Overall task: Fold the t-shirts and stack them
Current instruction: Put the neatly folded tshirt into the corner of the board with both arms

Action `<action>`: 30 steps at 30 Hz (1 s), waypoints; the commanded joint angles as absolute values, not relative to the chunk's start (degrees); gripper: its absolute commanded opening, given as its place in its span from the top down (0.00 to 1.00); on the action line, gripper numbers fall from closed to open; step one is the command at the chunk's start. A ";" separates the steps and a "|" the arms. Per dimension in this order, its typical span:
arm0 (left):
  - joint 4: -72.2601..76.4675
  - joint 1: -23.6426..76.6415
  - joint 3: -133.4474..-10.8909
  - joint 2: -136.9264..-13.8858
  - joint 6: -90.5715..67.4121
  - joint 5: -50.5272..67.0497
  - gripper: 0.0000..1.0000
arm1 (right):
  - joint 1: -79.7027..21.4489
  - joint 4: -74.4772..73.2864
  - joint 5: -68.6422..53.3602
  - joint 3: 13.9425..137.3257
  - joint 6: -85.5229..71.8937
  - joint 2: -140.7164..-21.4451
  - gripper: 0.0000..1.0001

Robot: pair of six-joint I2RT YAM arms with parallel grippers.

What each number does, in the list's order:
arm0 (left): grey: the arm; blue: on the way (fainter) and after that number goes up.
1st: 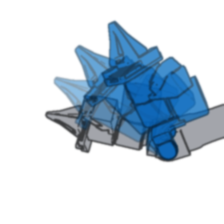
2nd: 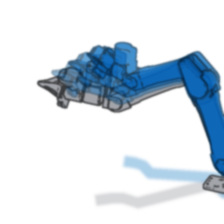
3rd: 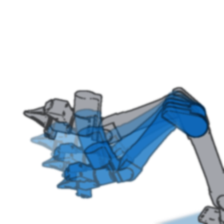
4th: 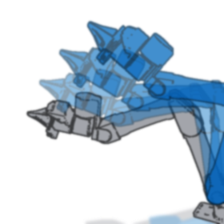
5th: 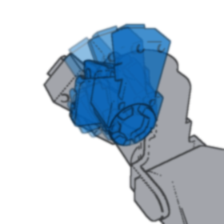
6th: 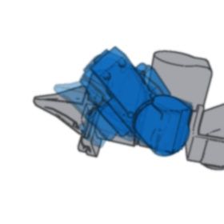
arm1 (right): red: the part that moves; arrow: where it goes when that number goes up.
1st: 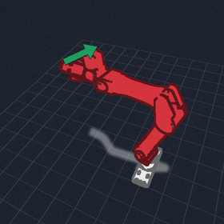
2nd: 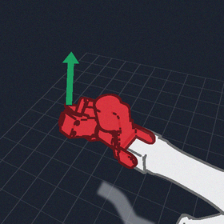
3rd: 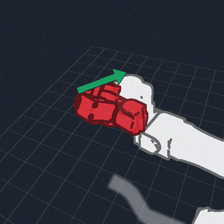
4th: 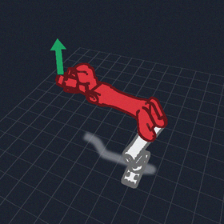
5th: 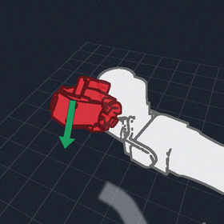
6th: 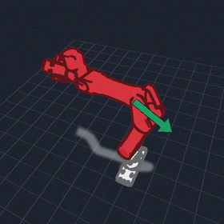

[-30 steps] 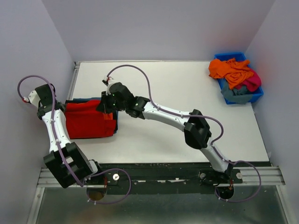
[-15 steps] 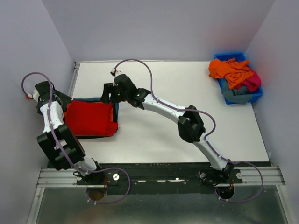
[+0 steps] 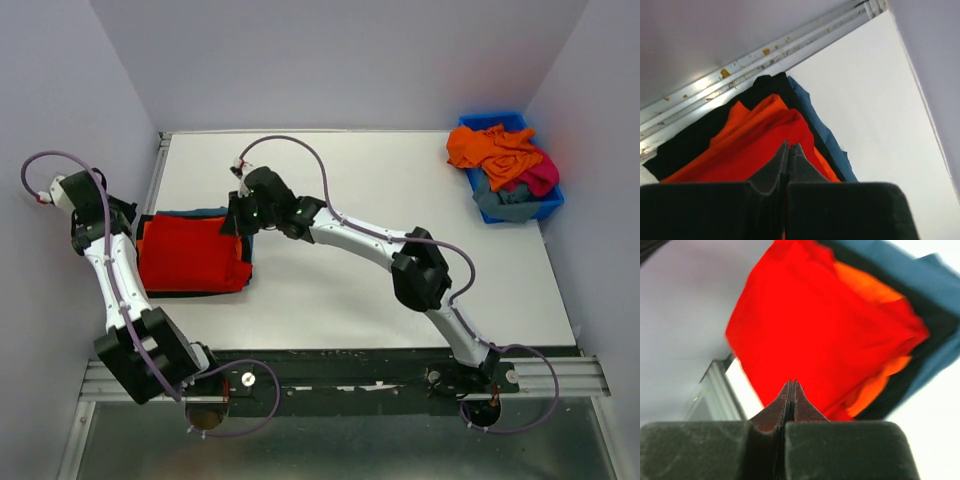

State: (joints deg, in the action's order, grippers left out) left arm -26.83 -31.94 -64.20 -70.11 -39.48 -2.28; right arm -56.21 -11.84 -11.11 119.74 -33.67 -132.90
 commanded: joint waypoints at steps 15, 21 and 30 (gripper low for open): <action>-23.29 -28.21 -65.56 -97.38 -44.92 4.57 1.00 | -60.12 -6.42 -24.00 111.36 -42.18 -141.41 0.99; -27.33 -28.21 -68.73 -91.95 -42.10 1.76 1.00 | -59.24 -5.80 -21.37 104.70 -37.98 -132.74 0.99; -32.25 -25.49 -61.63 -70.87 -38.41 4.22 1.00 | -55.20 -0.62 -15.73 83.44 -30.50 -110.15 0.98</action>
